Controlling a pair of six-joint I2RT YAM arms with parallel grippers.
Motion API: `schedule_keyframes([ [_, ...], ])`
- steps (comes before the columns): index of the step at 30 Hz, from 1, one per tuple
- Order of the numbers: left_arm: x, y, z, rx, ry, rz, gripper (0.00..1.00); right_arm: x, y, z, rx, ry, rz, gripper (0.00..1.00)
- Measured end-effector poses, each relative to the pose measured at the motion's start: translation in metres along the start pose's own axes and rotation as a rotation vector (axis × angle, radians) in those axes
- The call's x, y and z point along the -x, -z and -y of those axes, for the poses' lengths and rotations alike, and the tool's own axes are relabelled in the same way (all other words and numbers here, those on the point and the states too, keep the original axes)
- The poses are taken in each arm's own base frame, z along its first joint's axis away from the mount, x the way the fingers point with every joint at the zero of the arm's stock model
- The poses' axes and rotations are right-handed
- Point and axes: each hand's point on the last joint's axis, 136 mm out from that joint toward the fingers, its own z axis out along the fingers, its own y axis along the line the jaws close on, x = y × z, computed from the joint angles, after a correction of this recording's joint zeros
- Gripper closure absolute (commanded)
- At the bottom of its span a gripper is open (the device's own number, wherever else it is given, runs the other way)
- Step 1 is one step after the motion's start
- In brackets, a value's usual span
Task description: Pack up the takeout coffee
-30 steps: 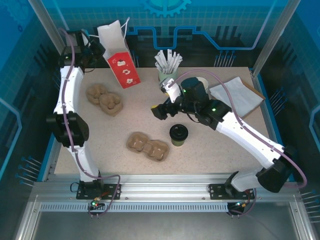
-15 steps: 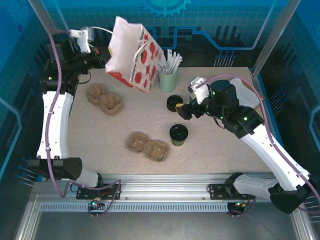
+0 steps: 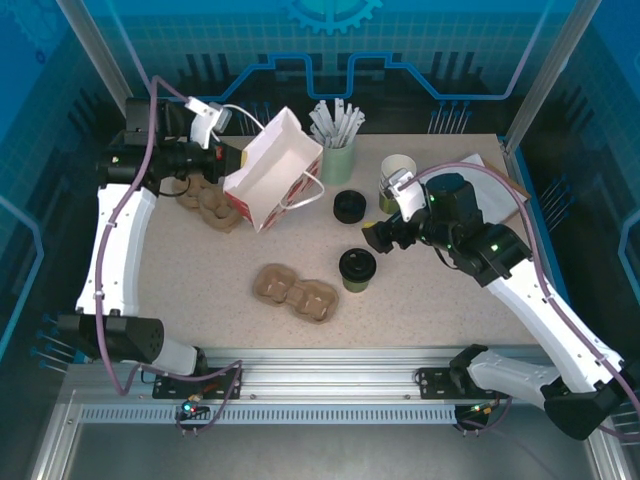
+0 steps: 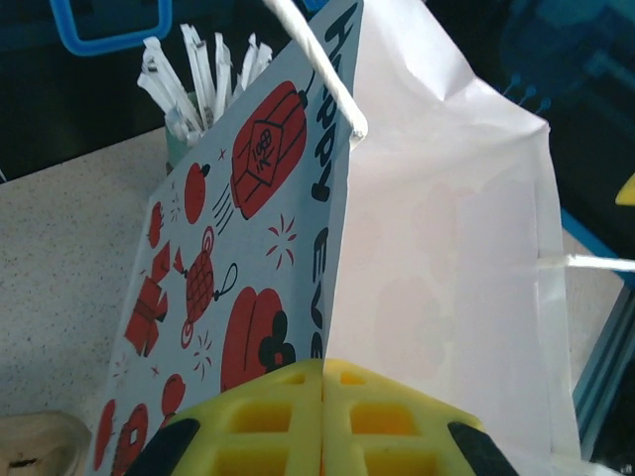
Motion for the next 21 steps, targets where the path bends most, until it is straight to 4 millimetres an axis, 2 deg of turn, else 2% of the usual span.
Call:
schedule_keyframes([
  [7, -0.019, -0.018, -0.010, -0.045, -0.024, -0.122, 0.95, -0.009, -0.001, -0.001, 0.005, -0.022, -0.013, 0.03],
  [13, -0.038, -0.032, -0.009, -0.091, -0.041, -0.204, 0.94, -0.013, -0.001, -0.003, 0.015, -0.034, -0.017, 0.03],
  [21, -0.034, -0.049, -0.011, -0.127, -0.098, -0.241, 0.94, -0.019, -0.005, -0.004, 0.024, -0.054, -0.027, 0.03],
])
